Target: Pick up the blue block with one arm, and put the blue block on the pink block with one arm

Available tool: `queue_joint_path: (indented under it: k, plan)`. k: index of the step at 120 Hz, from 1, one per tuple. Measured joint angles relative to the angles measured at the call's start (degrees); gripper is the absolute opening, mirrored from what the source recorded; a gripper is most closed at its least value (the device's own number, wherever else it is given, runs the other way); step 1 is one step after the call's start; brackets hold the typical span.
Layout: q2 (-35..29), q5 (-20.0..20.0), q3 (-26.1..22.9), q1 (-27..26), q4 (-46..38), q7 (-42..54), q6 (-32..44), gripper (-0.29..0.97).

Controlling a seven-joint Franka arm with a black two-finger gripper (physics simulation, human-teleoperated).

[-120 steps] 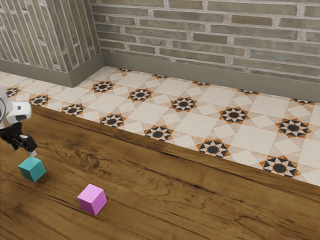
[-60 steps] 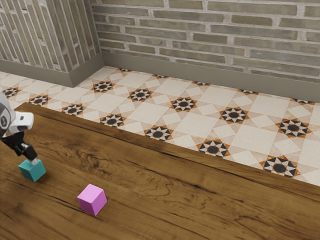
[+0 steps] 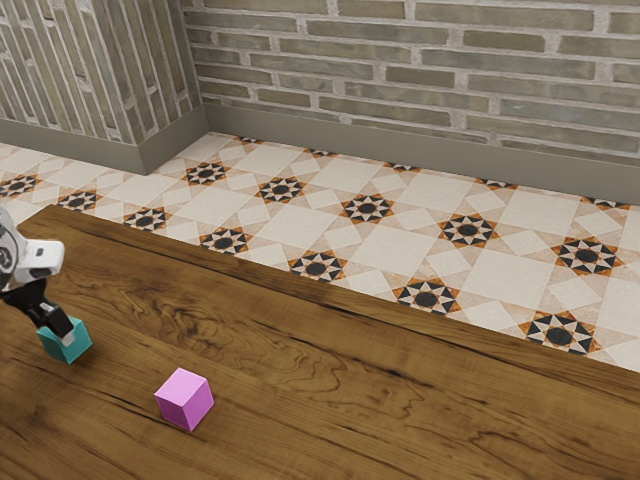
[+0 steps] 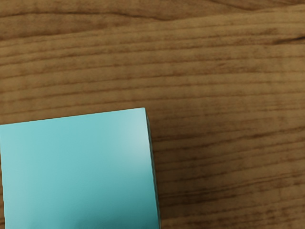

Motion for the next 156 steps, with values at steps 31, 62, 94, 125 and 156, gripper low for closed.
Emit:
queue_joint_path:
  k: [31, 62, 94, 125, 156]
  plan:
    - [1.60, -1.26, 0.00, -0.38, 0.55, 1.14, 0.81, 0.64]
    - [2.97, -1.90, 0.00, -0.46, 2.05, 1.97, 1.71, 0.64]
    - [4.18, -5.40, 0.00, 1.72, 3.32, 1.96, 2.55, 0.65]
    - [6.65, -6.62, -0.09, 0.87, 3.43, 1.58, 3.14, 0.64]
    - [8.49, -6.85, -0.09, 1.11, 4.97, 1.31, 3.59, 0.64]
